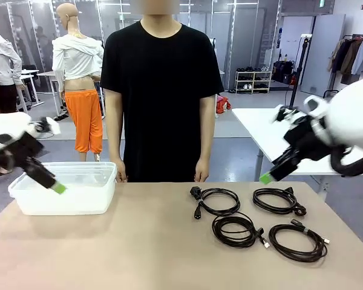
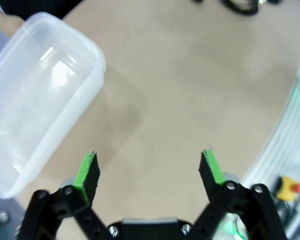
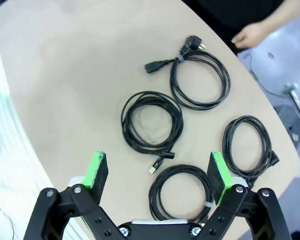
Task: Organize and store the cables.
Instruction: Place the Power Cable into the Organizing box.
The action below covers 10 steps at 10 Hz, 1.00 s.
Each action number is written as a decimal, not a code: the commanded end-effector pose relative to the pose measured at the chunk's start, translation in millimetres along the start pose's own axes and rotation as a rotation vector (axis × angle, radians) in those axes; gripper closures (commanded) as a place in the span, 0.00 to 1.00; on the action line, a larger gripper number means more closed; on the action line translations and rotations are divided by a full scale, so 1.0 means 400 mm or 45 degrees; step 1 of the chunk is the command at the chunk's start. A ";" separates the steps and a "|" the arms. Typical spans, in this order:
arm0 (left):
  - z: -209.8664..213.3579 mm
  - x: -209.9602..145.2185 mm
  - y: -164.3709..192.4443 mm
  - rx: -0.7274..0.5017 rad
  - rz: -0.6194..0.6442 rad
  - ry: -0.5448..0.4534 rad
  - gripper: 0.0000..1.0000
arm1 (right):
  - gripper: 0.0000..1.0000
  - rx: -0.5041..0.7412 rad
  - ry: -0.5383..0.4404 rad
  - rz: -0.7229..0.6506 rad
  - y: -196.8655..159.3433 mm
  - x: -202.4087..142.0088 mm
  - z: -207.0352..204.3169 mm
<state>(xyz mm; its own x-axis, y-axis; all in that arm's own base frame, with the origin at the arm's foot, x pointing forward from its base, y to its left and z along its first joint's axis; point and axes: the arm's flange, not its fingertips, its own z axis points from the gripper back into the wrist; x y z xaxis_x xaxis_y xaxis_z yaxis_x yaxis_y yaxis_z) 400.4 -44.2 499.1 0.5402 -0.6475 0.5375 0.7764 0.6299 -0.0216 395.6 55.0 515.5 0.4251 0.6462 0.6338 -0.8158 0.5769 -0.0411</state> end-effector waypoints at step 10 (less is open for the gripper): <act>0.275 -0.430 0.169 -0.026 0.356 -0.356 0.00 | 0.00 -0.208 -0.349 -0.380 -0.048 -0.415 0.264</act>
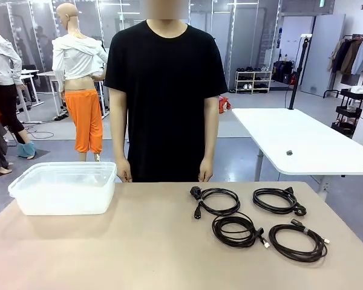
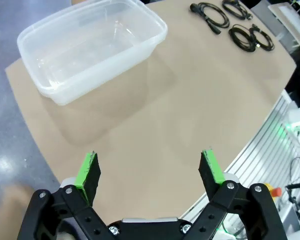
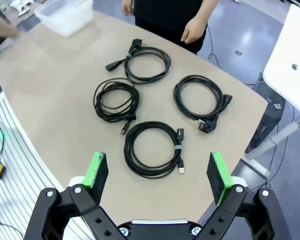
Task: Organize and store the cables.
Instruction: Place the Power Cable into the Organizing box.
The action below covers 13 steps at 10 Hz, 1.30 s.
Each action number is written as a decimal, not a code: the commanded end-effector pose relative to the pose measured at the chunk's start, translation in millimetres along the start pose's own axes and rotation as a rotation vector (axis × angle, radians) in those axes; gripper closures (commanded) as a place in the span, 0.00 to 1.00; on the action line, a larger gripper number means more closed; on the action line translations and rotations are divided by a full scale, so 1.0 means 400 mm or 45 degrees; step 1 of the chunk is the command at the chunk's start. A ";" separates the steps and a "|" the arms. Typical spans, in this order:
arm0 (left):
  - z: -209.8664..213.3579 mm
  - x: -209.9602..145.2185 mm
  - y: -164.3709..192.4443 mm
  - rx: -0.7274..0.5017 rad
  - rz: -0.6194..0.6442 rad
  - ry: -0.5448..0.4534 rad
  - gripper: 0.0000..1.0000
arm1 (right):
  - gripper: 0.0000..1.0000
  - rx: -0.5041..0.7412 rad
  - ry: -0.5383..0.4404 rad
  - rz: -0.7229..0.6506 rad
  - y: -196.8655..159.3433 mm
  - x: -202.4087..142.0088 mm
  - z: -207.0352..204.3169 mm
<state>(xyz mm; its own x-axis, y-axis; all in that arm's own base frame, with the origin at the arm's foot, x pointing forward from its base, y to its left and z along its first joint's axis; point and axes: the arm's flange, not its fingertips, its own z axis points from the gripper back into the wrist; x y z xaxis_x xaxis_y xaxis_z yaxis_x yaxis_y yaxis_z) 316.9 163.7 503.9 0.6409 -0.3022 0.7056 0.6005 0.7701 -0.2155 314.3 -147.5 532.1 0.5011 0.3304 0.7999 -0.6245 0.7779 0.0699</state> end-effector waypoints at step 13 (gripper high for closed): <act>0.008 0.006 -0.001 0.014 -0.018 0.014 0.00 | 0.00 0.019 0.028 0.033 0.011 0.000 0.000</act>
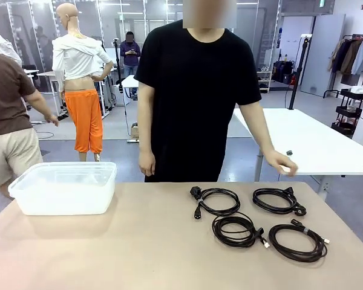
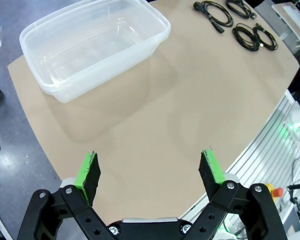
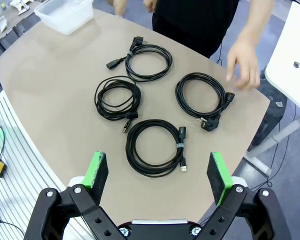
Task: Organize and store the cables.
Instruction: Place the Power Cable into the Organizing box.
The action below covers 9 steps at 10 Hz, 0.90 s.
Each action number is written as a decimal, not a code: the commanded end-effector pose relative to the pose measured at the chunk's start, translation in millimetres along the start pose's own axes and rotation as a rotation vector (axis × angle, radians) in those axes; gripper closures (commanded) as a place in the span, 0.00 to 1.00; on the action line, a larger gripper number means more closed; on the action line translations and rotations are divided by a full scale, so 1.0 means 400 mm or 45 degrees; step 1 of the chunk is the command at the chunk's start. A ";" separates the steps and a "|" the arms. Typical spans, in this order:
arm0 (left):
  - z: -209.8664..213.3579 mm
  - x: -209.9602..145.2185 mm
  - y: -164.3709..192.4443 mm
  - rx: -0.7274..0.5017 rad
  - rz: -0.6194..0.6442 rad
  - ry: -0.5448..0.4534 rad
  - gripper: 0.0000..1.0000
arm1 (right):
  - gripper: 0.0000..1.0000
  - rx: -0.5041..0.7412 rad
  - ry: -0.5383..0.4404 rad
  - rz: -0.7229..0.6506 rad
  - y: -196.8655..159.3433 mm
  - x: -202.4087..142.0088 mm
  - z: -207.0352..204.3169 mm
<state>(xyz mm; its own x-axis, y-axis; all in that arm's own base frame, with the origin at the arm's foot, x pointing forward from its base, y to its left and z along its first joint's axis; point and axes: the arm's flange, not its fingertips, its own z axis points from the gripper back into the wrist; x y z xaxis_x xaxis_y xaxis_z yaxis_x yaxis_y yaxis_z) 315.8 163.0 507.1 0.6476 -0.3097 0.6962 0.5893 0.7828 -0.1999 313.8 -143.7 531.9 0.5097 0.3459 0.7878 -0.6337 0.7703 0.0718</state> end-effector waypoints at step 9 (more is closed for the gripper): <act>0.002 0.002 0.004 -0.016 -0.019 -0.004 0.00 | 0.00 0.005 0.002 0.025 0.002 -0.002 0.004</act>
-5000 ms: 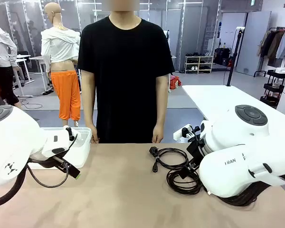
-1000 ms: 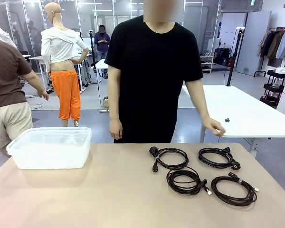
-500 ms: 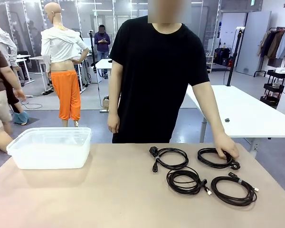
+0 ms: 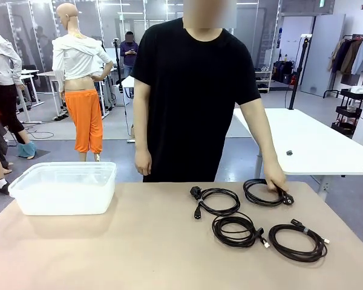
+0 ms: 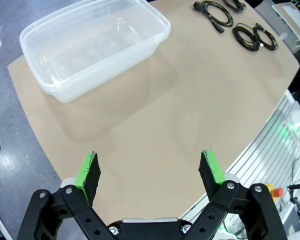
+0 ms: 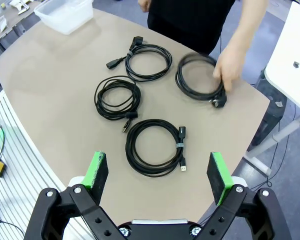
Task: Organize and store the cables.
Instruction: Place the Power Cable into the Organizing box.
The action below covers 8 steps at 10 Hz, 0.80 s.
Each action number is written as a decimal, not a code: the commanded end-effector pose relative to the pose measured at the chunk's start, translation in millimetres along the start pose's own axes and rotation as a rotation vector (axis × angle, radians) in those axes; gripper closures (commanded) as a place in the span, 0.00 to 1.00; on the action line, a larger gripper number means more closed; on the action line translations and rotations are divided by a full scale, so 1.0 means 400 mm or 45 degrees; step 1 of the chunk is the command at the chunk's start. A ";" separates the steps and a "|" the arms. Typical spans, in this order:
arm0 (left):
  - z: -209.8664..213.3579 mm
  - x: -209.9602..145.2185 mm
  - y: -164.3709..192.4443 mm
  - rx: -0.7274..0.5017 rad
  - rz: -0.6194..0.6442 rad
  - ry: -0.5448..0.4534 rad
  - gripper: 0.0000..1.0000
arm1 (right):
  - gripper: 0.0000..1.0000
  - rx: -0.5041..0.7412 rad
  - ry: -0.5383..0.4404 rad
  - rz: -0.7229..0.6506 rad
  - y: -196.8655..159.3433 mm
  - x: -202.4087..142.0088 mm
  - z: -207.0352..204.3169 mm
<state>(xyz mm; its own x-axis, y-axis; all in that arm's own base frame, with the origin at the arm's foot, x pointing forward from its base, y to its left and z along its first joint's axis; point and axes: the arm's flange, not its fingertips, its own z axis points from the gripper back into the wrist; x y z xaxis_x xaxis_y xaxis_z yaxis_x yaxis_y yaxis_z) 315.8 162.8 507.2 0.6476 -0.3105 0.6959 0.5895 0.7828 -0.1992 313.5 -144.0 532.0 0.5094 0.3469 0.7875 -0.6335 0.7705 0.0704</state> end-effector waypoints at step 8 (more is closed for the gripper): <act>0.002 0.001 0.005 -0.016 -0.018 -0.005 0.00 | 0.00 0.006 0.001 0.024 0.002 -0.001 0.003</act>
<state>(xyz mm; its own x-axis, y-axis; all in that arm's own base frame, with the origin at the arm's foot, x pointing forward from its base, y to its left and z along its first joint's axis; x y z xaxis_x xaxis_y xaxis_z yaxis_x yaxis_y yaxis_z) 315.8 162.7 507.2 0.6476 -0.3107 0.6958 0.5895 0.7828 -0.1991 313.4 -143.9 532.1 0.5092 0.3481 0.7871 -0.6338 0.7704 0.0693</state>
